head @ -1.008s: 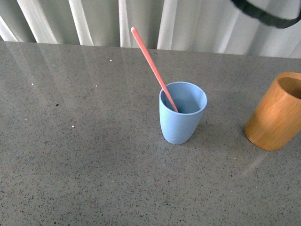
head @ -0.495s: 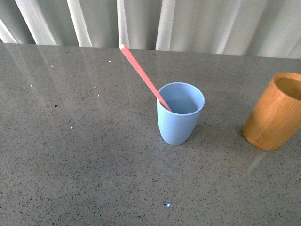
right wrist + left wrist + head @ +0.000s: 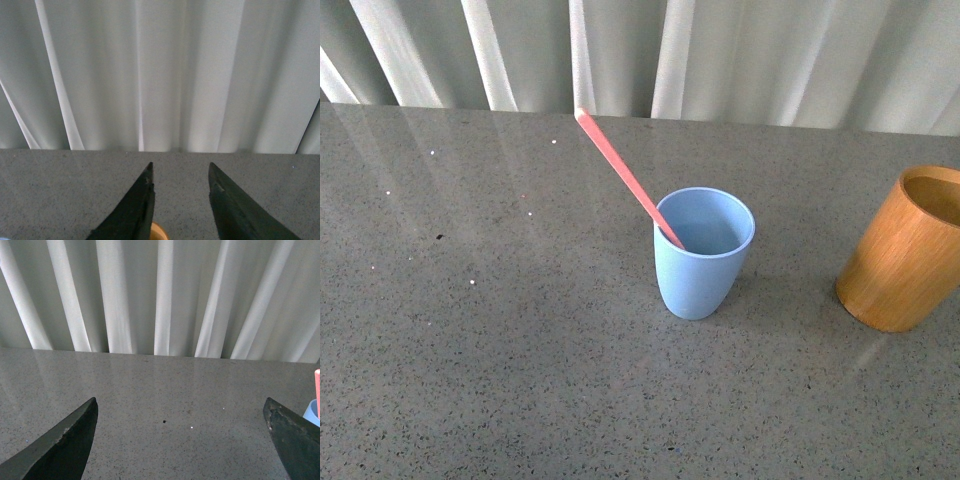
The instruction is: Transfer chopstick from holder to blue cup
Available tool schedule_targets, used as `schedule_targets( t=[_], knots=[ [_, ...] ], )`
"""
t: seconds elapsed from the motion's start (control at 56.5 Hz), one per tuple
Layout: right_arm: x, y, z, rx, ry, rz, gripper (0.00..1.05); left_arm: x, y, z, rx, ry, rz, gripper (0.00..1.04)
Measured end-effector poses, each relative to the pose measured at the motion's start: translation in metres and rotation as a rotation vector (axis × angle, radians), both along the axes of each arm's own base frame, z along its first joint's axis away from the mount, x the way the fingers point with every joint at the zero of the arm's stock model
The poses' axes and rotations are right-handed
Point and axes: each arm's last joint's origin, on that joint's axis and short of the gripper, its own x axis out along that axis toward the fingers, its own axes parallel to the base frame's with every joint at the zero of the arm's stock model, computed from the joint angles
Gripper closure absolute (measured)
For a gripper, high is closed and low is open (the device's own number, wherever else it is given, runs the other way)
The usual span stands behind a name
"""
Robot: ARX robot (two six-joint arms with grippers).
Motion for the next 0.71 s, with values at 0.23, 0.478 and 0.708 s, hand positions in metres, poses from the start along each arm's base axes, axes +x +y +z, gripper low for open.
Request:
schedule_targets(
  t=[0.23,0.478,0.708],
  knots=[
    [-0.024,0.0,-0.015,-0.002,-0.006,0.005,1.04,0.0,0.0,0.0,0.0,0.0,0.002,0.07],
    [-0.043,0.0,-0.028,-0.001,-0.001,0.004,1.04,0.0,0.0,0.0,0.0,0.0,0.001,0.07],
    [-0.058,0.0,-0.035,-0.001,-0.003,0.004,1.04,0.0,0.0,0.0,0.0,0.0,0.0,0.07]
  ],
)
